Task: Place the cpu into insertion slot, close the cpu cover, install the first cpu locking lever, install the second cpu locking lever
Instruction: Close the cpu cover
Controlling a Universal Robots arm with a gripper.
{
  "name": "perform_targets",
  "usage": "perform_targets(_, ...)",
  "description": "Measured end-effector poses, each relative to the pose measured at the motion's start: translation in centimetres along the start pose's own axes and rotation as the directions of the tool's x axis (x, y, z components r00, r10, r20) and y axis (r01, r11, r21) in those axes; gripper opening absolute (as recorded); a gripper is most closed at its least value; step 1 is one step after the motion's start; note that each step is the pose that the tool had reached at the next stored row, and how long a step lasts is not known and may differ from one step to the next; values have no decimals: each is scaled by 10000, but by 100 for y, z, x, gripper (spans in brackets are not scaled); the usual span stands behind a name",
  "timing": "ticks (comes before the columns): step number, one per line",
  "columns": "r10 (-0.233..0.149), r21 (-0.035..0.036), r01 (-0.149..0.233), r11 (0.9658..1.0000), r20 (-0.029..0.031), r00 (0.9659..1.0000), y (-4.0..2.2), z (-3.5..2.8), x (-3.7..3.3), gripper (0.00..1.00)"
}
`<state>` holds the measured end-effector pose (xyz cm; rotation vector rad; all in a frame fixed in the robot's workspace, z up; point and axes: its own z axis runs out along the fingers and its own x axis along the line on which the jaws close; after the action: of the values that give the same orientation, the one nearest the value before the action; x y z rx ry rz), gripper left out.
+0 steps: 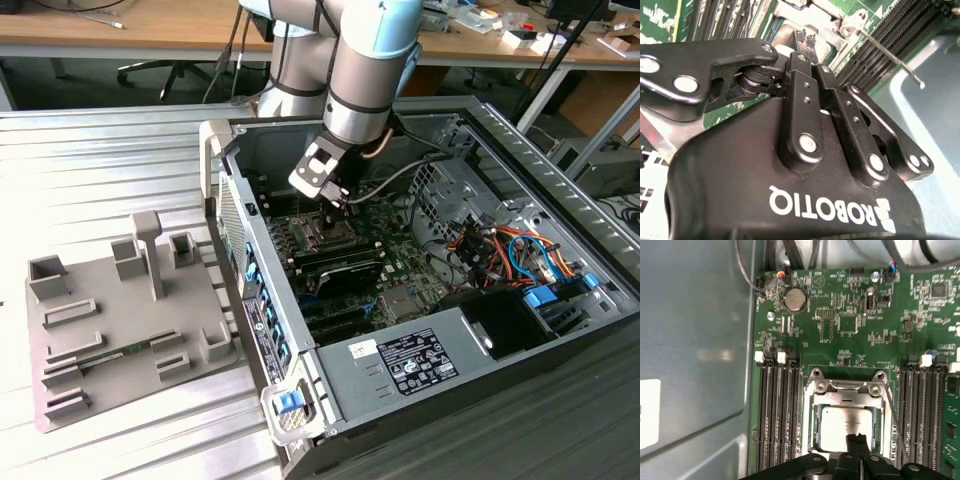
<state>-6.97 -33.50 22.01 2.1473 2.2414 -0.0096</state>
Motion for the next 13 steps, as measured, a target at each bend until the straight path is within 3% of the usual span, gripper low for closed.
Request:
perform_targets(4,-2,53,2,10000,-3,10000,117,-13,-5,11)
perform_targets(7,-3,68,3,10000,-2,10000,153,-24,-8,11)
perform_targets(13,-3,67,3,10000,-4,10000,167,-192,-13,11)
